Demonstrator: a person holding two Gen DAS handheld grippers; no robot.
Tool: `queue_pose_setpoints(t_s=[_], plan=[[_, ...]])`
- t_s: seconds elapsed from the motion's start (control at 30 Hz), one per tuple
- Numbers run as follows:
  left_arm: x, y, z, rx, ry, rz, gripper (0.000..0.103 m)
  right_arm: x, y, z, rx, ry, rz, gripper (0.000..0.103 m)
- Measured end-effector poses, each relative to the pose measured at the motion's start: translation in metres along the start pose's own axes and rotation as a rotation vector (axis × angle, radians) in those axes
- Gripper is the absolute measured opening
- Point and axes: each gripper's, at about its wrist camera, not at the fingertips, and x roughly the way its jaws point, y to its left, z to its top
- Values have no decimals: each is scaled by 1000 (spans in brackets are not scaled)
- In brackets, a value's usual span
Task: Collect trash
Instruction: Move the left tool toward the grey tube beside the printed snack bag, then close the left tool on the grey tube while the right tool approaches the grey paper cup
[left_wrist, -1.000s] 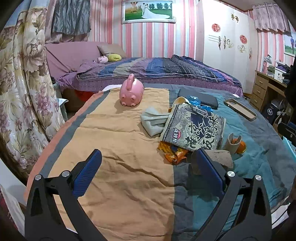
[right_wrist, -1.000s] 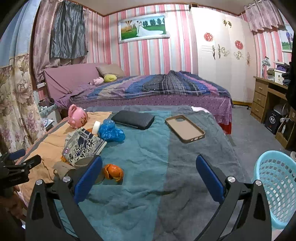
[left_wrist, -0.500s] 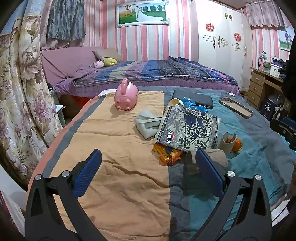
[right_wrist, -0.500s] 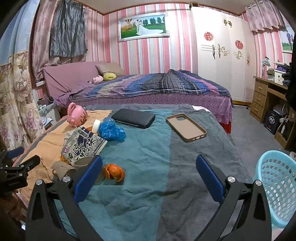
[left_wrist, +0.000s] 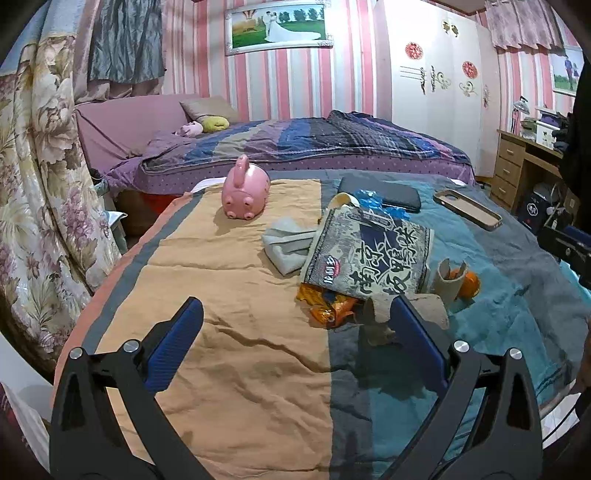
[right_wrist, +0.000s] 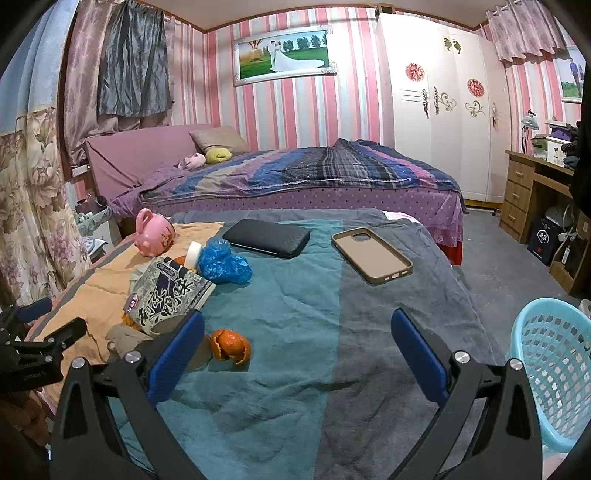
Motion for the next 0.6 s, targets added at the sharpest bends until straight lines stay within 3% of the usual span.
queue_pose_setpoints(t_s=[0.23,0.6], plan=[[4,-5,0,-27,9,-5,98,-3,-3,3,12,-5,2,99],[9,-34,-2,16,23,-43,98,-7,-5,4,6,-7,2,99]])
